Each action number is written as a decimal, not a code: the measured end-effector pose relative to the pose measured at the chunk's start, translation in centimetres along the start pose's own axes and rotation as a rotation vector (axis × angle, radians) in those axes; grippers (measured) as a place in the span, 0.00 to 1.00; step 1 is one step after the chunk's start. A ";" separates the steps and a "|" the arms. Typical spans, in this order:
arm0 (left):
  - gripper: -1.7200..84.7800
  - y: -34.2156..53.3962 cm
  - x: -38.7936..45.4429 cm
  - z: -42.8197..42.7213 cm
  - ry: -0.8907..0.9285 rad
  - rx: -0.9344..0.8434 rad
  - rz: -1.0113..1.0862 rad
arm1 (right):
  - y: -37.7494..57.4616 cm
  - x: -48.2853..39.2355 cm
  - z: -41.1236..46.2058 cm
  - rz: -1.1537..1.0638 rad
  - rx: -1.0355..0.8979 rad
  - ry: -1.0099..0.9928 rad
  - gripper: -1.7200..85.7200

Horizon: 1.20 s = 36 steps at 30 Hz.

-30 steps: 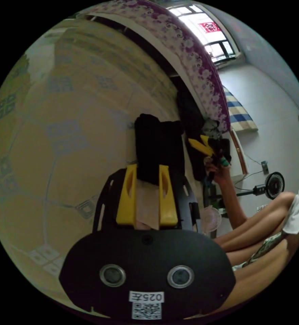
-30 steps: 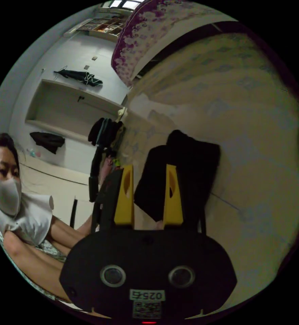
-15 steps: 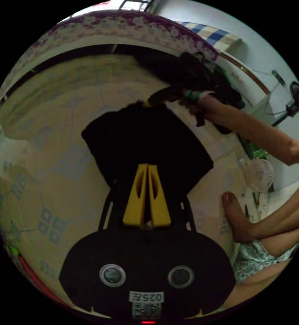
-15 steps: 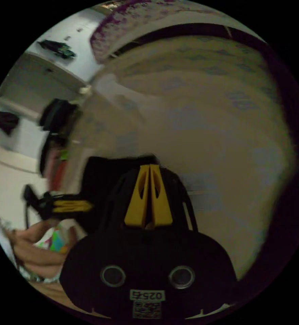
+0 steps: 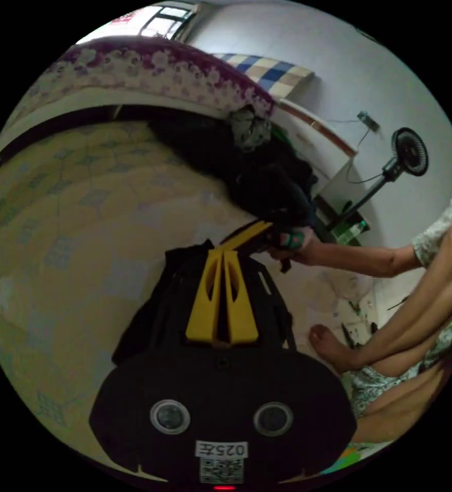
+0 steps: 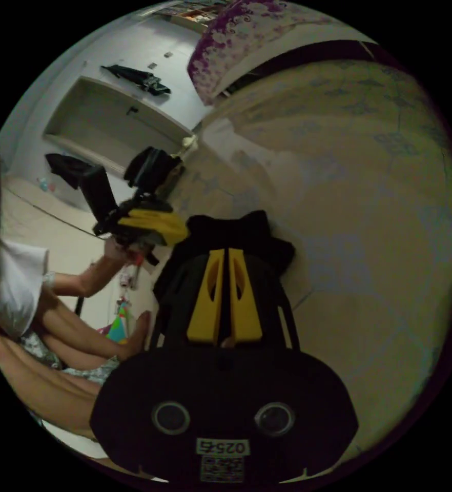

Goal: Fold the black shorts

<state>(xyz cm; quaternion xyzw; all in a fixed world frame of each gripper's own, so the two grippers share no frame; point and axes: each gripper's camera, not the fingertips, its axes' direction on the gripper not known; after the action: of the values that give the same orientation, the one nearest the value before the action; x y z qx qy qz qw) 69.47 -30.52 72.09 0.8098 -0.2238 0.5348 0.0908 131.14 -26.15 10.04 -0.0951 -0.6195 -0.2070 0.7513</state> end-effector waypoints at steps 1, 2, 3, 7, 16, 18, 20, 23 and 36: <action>0.01 -1.1 -1.3 2.9 -0.118 -0.178 -0.022 | 0.3 0.8 0.9 0.005 -0.035 0.142 0.02; 0.01 -1.3 -2.0 4.4 -0.200 -0.287 -0.031 | 0.5 1.3 0.8 -0.018 -0.015 0.136 0.01; 0.01 -1.4 -2.7 4.3 -0.186 -0.270 0.002 | 0.9 2.5 0.4 0.038 0.026 0.092 0.01; 0.01 -0.6 -3.6 -0.7 -0.224 -0.150 -0.133 | 2.3 3.9 -2.5 0.112 0.160 0.191 0.01; 0.01 5.4 -7.6 0.7 -0.233 -0.116 -0.373 | 0.2 8.0 2.7 0.151 0.098 -0.146 0.01; 0.01 7.0 -7.2 -2.5 -0.268 -0.008 -0.389 | 1.8 6.6 0.8 0.125 0.178 -0.095 0.01; 0.01 9.4 -6.8 -5.6 -0.253 0.064 -0.439 | 4.0 5.4 -0.7 0.117 0.204 -0.107 0.01; 0.01 14.7 -7.2 -8.4 -0.056 0.136 -0.578 | 7.7 4.3 -1.2 0.118 0.192 -0.207 0.01; 0.01 21.4 -6.5 -5.8 0.033 0.092 -0.565 | -1.8 9.6 7.5 0.308 0.150 -0.421 0.01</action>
<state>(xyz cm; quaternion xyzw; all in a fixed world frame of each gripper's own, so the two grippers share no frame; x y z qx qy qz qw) 52.67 -45.47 66.59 0.8344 0.0368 0.5111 0.2029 125.12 -26.63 20.73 -0.1733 -0.7540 -0.0195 0.6333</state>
